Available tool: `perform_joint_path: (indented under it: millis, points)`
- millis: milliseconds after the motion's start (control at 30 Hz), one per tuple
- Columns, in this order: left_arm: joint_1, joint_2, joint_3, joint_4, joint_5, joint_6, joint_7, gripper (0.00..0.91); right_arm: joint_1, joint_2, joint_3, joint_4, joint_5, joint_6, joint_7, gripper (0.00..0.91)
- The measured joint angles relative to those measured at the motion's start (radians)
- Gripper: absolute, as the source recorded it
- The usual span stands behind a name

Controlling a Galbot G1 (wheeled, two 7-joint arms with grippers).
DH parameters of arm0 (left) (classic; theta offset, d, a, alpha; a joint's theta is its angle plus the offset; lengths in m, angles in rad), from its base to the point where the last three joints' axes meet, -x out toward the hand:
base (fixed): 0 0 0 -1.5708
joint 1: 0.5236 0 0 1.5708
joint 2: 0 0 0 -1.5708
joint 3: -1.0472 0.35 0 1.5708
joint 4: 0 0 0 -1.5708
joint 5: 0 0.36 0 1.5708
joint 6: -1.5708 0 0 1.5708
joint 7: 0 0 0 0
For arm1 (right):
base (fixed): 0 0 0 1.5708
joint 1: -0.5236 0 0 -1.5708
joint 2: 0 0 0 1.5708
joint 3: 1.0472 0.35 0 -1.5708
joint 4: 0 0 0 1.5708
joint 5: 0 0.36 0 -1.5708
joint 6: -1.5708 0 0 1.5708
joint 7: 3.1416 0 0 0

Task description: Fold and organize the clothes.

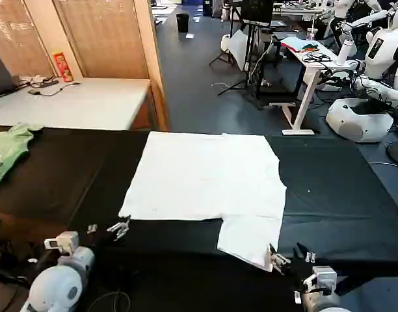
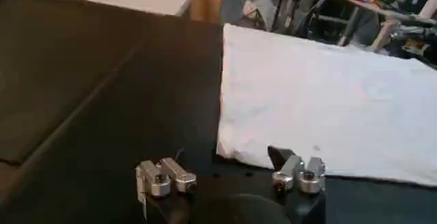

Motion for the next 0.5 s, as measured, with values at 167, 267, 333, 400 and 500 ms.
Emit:
perform_joint_path:
  millis: [167, 267, 333, 400, 500]
  points:
    - [-0.02, -0.014, 0.015, 0.021, 0.023, -0.004, -0.004, 0.761, -0.002, 0.01, -0.015, -0.008, -0.026, 0.011, 0.0, 0.77]
    - [-0.031, -0.018, 0.023, 0.034, 0.027, -0.004, -0.005, 0.117, -0.002, 0.015, -0.022, -0.011, -0.034, 0.011, 0.002, 0.566]
    - [-0.034, -0.018, 0.026, 0.039, 0.028, -0.004, -0.003, 0.01, -0.003, 0.018, -0.027, -0.017, -0.038, 0.012, 0.006, 0.361]
    - [-0.035, -0.021, 0.027, 0.044, 0.031, -0.005, -0.003, 0.0, -0.005, 0.022, -0.034, -0.021, -0.038, 0.012, 0.008, 0.185]
    - [-0.031, -0.024, 0.027, 0.047, 0.038, -0.006, -0.001, 0.0, -0.01, 0.028, -0.041, -0.023, -0.03, 0.009, 0.008, 0.029]
